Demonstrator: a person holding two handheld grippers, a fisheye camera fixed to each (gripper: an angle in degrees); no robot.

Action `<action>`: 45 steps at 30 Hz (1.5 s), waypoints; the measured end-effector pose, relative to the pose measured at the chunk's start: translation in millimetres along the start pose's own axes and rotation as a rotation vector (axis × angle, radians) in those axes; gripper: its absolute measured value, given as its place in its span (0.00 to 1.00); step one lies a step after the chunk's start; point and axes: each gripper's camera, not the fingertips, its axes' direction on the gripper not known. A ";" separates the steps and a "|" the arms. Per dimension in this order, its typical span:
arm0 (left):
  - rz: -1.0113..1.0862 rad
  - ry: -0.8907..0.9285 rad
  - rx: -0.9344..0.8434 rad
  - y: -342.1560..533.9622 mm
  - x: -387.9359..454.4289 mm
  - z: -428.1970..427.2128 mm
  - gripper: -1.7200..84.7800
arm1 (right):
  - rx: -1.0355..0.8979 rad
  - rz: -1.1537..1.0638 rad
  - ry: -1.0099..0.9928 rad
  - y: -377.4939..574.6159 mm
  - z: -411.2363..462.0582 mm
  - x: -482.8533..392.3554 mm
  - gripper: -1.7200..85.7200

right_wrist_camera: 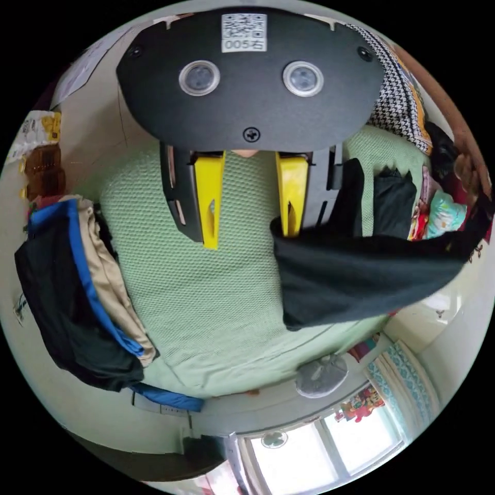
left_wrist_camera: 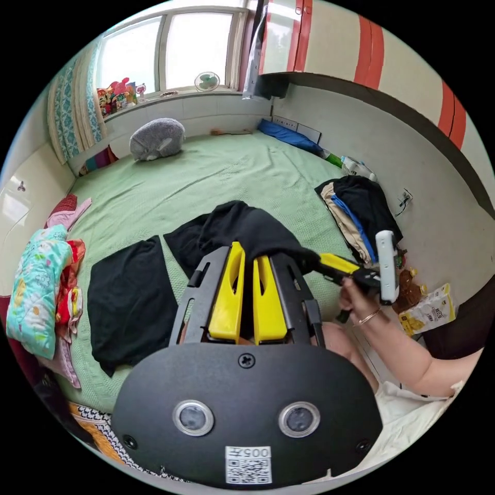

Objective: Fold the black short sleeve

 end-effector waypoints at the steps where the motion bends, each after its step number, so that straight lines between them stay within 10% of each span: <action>1: 0.010 0.016 -0.028 9.0 1.0 10.4 0.03 | -0.011 0.024 -0.037 2.9 -5.2 17.3 0.16; 8: 0.061 0.022 -0.321 71.7 28.4 119.6 0.04 | -0.116 -0.036 -0.047 26.7 -1.5 74.4 0.12; 27: 0.058 0.208 -0.275 59.5 -10.5 129.0 0.09 | -0.126 -0.098 -0.172 -30.9 -52.0 141.1 0.01; 45: -0.106 0.078 -0.254 -47.0 -176.4 226.3 0.18 | -0.193 -0.616 -0.338 163.2 -87.9 -8.4 0.14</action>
